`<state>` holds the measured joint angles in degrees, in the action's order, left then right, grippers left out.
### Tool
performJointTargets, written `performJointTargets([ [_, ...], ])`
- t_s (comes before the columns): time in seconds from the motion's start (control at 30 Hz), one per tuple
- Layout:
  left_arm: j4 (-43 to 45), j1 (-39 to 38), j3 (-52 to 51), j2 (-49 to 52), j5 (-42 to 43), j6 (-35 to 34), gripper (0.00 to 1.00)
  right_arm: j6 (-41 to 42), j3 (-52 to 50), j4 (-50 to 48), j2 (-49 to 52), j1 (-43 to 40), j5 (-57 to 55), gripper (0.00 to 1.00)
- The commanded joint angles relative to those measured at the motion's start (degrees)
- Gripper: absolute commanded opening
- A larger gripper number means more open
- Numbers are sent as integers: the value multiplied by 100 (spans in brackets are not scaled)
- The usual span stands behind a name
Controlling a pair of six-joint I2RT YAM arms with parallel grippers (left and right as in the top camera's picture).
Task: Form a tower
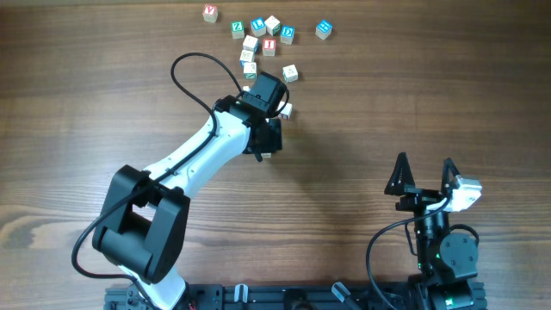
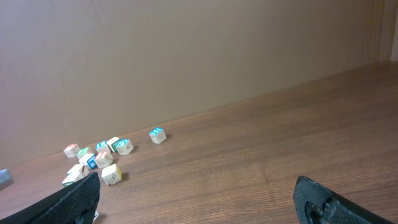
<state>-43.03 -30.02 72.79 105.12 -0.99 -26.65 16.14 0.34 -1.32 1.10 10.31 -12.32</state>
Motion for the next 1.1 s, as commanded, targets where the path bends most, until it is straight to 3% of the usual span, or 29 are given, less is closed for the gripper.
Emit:
performJointTargets([
  [0.0,57,-24,-59,66,-59,94,27,-96,-4,-26,-31,-24,-79,100],
  [0.27,17,-24,-59,66,-210,94,27,-96,-4,-26,-31,-24,-79,100],
  [0.37,17,-26,-59,66,-208,94,34,-98,-4,-26,-31,-24,-79,100],
  [0.57,24,-26,-59,66,-208,94,37,-96,-4,-26,-31,-24,-79,100],
  [0.73,66,-26,-59,66,-205,94,30,-96,-4,-26,-31,-24,-79,100],
  [1.07,-114,-26,-59,66,-52,92,31,-96,-4,-26,-31,-24,-79,100],
])
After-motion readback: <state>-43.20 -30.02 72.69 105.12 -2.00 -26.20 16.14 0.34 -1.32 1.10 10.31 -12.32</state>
